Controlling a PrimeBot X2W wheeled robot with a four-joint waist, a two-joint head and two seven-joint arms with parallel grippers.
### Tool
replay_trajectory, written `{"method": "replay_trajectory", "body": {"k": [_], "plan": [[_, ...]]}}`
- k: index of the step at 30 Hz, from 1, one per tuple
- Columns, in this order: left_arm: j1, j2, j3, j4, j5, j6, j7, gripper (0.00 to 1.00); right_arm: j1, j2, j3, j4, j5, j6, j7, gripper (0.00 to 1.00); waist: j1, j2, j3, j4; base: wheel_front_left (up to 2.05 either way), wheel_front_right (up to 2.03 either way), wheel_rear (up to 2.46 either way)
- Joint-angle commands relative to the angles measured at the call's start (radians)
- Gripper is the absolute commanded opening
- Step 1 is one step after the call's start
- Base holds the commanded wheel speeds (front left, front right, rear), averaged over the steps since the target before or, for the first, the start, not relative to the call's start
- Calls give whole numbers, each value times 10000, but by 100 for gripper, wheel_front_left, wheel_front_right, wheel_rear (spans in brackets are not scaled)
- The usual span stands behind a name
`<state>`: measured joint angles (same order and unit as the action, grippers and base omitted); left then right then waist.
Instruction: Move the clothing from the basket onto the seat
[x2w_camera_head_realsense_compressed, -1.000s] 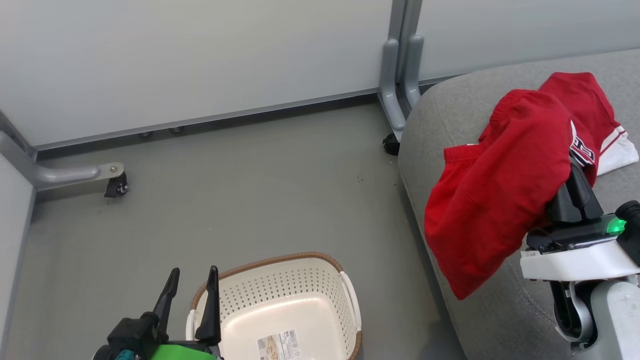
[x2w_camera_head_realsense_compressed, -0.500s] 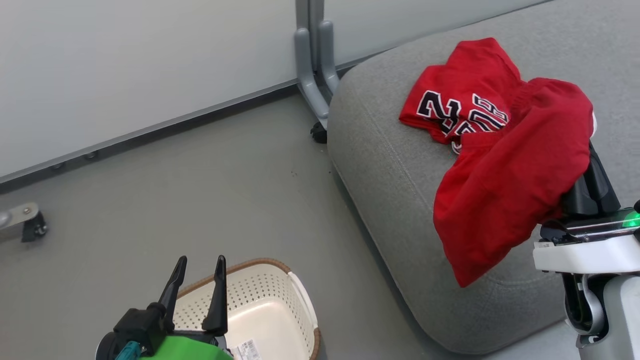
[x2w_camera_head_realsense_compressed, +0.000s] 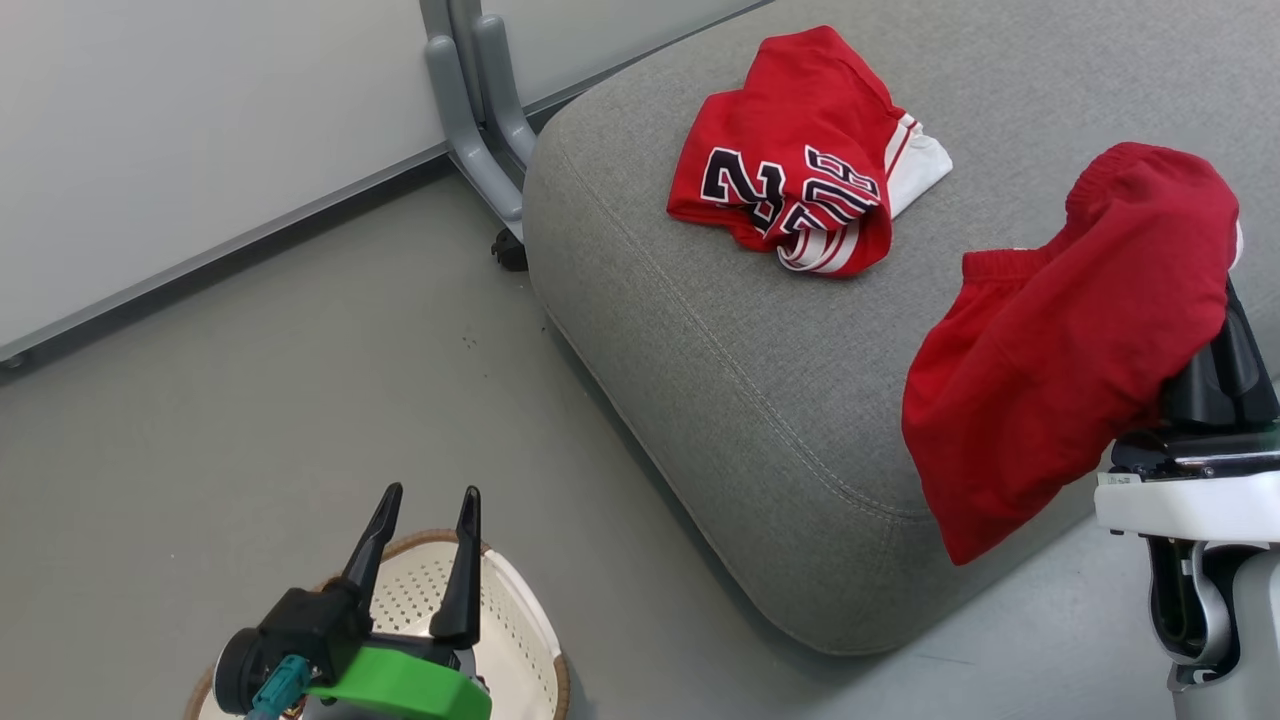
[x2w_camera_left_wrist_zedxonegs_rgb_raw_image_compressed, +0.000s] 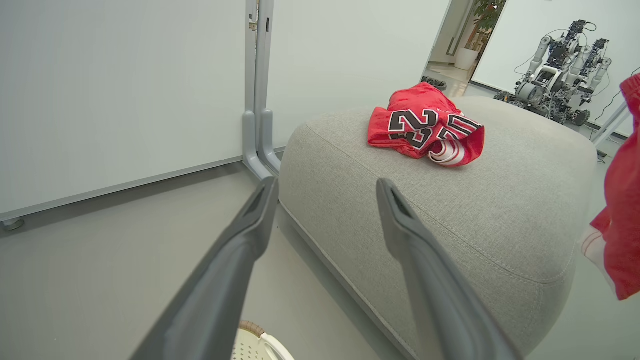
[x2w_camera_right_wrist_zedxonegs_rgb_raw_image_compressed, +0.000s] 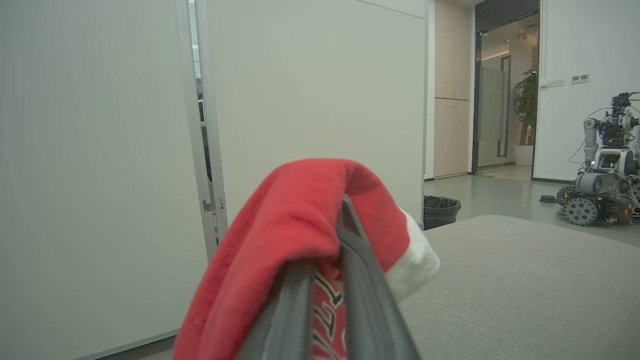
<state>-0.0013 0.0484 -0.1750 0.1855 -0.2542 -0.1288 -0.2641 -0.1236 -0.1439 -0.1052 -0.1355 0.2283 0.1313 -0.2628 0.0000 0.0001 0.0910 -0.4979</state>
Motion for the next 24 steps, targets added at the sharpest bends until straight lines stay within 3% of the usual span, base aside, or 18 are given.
{"method": "replay_trajectory", "body": {"k": [1,12,20,24], "plan": [[-204,49,-70,40,10,-25,-1,100,92,31,-44,-69,-24,-11,-30,0,0,-1,140,-125,0,0,0],[-81,90,18,-63,110,-25,-1,100,-260,-88,-92,1,-37,-11,-30,0,0,-1,293,-161,0,0,0],[-839,334,-421,-352,479,-25,-1,100,-1168,-133,-915,-224,137,-11,-30,0,0,-1,1486,307,0,0,0],[-1330,502,-828,-459,546,-25,-1,100,-2012,-487,-1212,-317,201,-11,-29,0,0,-1,2287,534,0,0,0]]}}
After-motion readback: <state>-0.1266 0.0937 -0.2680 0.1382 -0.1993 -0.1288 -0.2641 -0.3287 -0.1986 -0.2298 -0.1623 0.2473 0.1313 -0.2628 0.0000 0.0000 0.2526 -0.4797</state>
